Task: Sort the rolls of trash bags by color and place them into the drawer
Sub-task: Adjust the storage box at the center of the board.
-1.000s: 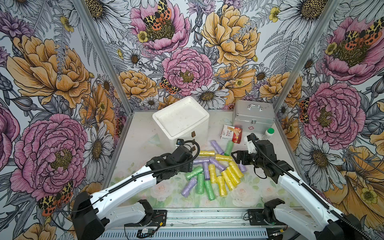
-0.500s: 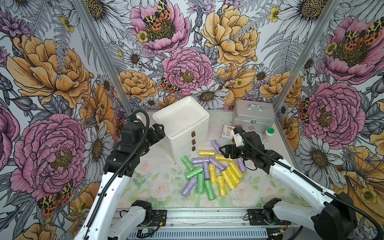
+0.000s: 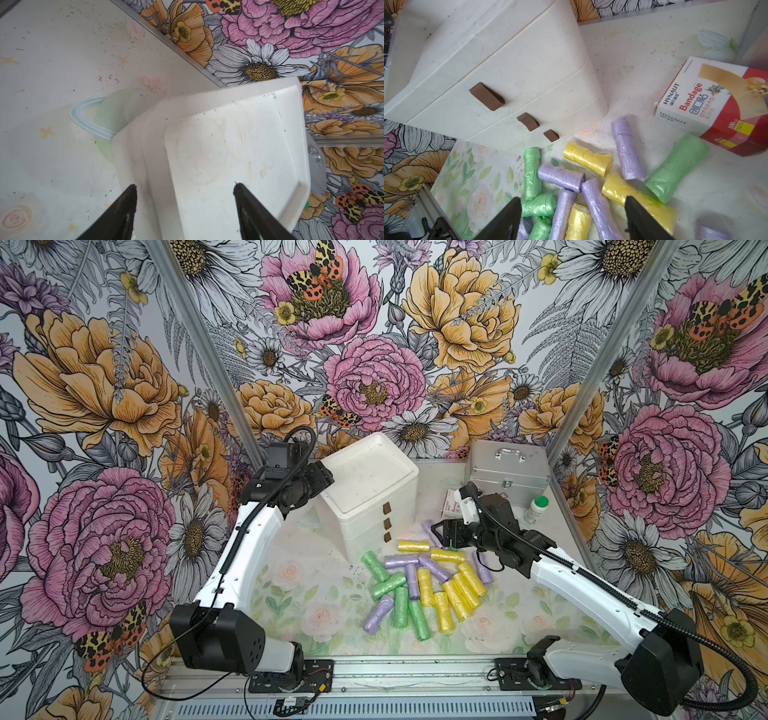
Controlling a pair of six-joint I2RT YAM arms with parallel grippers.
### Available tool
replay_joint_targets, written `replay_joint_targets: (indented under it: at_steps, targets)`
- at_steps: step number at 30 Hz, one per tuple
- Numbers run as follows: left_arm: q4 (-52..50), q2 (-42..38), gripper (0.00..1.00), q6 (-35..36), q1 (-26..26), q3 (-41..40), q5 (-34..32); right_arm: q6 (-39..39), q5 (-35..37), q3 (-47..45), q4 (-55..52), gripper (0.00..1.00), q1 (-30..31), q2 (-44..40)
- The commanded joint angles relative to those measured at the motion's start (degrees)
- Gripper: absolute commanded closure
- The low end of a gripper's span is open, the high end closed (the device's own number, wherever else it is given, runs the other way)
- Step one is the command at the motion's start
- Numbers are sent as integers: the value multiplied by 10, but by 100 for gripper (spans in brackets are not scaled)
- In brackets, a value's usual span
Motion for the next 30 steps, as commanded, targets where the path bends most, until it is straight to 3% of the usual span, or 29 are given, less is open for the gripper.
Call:
replay_joint_targets:
  at_steps: [1,10,14,20,22,30]
  targets:
    - [-33,3,27,24,-8,38,-51,9,13,14,7,21,6,4]
    - [-61,48,43,44,-42,74,-144,18,9,12,19,33,25,18]
    - [-69,64,53,44,-49,79,-153,23,12,10,21,36,36,15]
    - [-85,90,55,42,-57,91,-161,28,22,-5,29,36,46,10]
    - [-85,94,56,44,-62,91,-192,30,22,-6,31,36,49,10]
    - [-92,119,92,43,-63,97,-202,41,10,-2,49,38,65,16]
